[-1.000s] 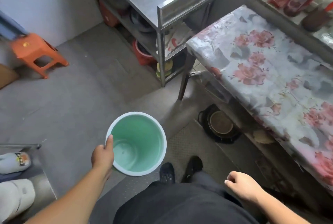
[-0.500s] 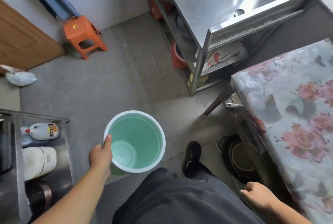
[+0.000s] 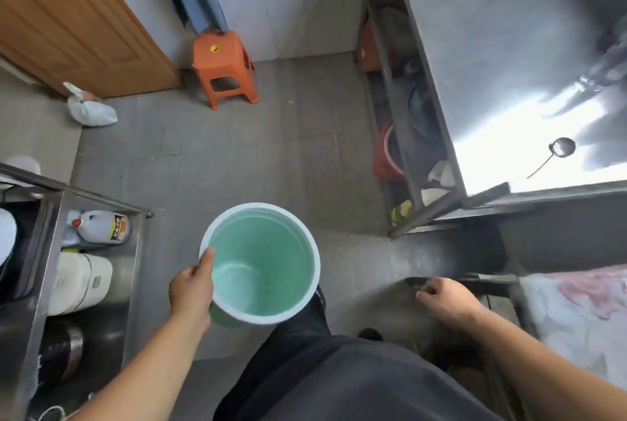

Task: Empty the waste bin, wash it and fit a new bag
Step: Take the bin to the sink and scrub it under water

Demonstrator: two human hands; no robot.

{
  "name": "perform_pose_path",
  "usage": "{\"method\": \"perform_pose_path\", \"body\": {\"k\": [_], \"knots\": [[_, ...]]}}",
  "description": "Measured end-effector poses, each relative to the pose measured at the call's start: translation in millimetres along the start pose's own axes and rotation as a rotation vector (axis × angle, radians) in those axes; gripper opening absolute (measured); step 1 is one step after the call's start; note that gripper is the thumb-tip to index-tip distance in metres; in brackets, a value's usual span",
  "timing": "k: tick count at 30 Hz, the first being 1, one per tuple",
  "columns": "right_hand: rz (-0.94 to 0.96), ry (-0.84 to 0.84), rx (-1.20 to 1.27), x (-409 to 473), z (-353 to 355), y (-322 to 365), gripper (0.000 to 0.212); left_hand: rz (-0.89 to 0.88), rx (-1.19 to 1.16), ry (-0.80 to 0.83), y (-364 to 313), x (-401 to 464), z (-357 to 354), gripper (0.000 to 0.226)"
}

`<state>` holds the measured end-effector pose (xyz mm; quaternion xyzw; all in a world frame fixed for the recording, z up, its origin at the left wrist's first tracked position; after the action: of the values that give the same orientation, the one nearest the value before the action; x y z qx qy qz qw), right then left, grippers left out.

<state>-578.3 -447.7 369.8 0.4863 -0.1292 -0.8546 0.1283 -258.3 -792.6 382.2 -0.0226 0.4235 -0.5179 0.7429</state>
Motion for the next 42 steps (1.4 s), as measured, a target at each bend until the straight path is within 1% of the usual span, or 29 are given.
{"method": "perform_pose_path", "body": {"k": [2, 6, 9, 13, 16, 18, 21, 24, 26, 29, 34, 38, 42], "knots": [[-0.030, -0.019, 0.002, 15.7, 9.7, 24.2, 0.031, 0.032, -0.018, 0.036, -21.2, 23.4, 4.7, 0.070], [-0.078, 0.020, -0.009, 37.2, 14.7, 67.0, 0.028, 0.058, -0.050, 0.068, -75.0, 68.8, 18.2, 0.067], [-0.105, 0.006, 0.031, 53.0, 20.9, 93.1, 0.026, 0.062, -0.059, 0.112, -124.0, 99.0, 21.0, 0.061], [-0.176, -0.007, 0.053, 72.2, 35.4, 103.6, 0.035, 0.060, -0.056, 0.158, -180.8, 127.3, 15.3, 0.062], [-0.199, 0.010, 0.070, 88.9, 53.4, 112.3, 0.033, 0.048, -0.049, 0.156, -222.1, 146.8, 3.4, 0.057], [-0.226, 0.014, 0.067, 106.8, 67.6, 117.1, 0.036, 0.040, -0.043, 0.158, -250.6, 157.7, -6.8, 0.056], [-0.249, 0.030, 0.069, 143.3, 90.4, 131.4, 0.031, 0.032, -0.033, 0.136, -294.2, 173.4, -24.5, 0.055], [-0.228, 0.093, 0.069, 183.7, 125.5, 165.9, 0.022, 0.007, -0.039, 0.069, -341.6, 184.7, -36.4, 0.050], [-0.196, 0.110, 0.067, 209.4, 154.4, 193.2, 0.024, -0.002, -0.041, 0.048, -374.8, 190.9, -43.9, 0.048], [-0.157, 0.051, 0.165, 251.9, 210.1, 237.1, 0.030, -0.020, -0.049, 0.053, -429.3, 202.6, -57.7, 0.048], [-0.064, -0.001, 0.290, 308.1, 302.5, 319.0, 0.031, -0.080, -0.057, 0.066, -518.7, 213.8, -81.2, 0.043], [-0.019, -0.046, 0.408, 344.3, 345.9, 367.2, 0.029, -0.107, -0.065, 0.099, -580.7, 228.6, -103.2, 0.049], [-0.033, -0.074, 0.387, 373.9, 370.6, 395.0, 0.028, -0.134, -0.051, 0.168, -634.0, 255.7, -129.2, 0.052]]}}
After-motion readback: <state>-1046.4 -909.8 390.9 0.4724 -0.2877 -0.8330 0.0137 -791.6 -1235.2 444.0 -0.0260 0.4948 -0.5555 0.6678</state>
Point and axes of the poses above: each hand's wrist, its own x-axis towards the middle knuckle, its own z-axis out of the back of the hand, y = z × x, the point moved 5 cm from there along x, towards the middle knuckle, and after that the axes turned 14 degrees about x, right-handed, at the moved point
